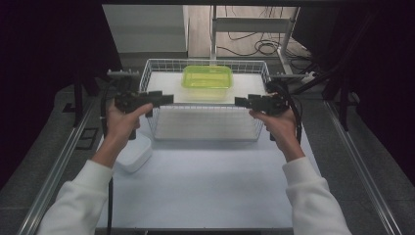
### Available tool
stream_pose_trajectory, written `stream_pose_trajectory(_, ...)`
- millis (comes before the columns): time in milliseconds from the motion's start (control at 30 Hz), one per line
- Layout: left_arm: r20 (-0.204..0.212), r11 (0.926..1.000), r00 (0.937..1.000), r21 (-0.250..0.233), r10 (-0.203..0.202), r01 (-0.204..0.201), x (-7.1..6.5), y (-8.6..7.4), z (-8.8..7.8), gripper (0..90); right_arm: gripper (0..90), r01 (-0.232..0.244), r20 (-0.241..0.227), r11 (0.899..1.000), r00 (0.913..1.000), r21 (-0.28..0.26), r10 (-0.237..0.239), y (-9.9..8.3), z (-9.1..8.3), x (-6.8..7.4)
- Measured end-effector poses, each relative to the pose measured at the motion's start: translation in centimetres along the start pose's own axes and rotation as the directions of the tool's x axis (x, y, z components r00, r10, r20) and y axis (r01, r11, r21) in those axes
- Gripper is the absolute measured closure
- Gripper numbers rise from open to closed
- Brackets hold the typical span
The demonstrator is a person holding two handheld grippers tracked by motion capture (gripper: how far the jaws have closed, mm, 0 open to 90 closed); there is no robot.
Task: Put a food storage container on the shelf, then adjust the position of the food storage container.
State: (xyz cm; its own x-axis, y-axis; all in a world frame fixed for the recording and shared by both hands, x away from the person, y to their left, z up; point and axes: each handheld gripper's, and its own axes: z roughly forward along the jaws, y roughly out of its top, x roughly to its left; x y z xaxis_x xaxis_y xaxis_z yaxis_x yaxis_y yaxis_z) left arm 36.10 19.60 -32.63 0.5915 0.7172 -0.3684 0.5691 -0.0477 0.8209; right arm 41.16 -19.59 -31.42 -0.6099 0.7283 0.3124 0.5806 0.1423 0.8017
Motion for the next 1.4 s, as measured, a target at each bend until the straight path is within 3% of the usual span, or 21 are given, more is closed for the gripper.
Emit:
stream_pose_trajectory(167, 0.006, 0.9956, 0.9979, 0.067, 0.065, -0.065, -1.4, -4.3, -1.0, 39.2, 35.0, 0.056, -0.029, 0.998, 0.998, 0.027, -0.055, -3.7, -1.6, 0.5)
stream_pose_trajectory(267, 0.019, 0.9927, 0.9965, 0.089, 0.081, -0.082, -2.1, -6.7, -1.0, 39.3, 36.2, 0.082, -0.049, 0.996, 0.9956, 0.045, -0.08, -5.9, -2.2, 0.7)
stream_pose_trajectory(433, 0.034, 0.9849, 0.9956, 0.147, 0.087, -0.091, -2.3, -10.2, -0.3, 39.3, 38.1, 0.103, -0.089, 0.99, 0.9915, 0.097, -0.095, -9.5, -2.8, 0.6)
stream_pose_trajectory(533, 0.048, 0.981, 0.9963, 0.177, 0.071, -0.078, -2.0, -12.0, 0.2, 39.2, 38.1, 0.114, -0.087, 0.984, 0.9909, 0.137, -0.103, -11.3, -2.9, 0.5)
stream_pose_trajectory(700, 0.045, 0.9774, 0.9973, 0.201, 0.057, -0.065, -1.5, -13.6, 0.6, 39.2, 38.0, 0.119, -0.079, 0.978, 0.9912, 0.173, -0.106, -13.4, -2.8, 0.2)
stream_pose_trajectory(933, 0.028, 0.9732, 0.9986, 0.225, 0.045, -0.05, -1.0, -14.8, 0.4, 38.7, 33.3, 0.122, -0.047, 0.966, 0.9923, 0.229, -0.114, -14.8, -2.5, -0.2)
stream_pose_trajectory(1400, 0.018, 0.9721, 0.9989, 0.23, 0.043, -0.046, -1.0, -15.4, 0.0, 34.5, 32.5, 0.125, -0.044, 0.963, 0.992, 0.238, -0.118, -15.5, -2.5, -0.1)
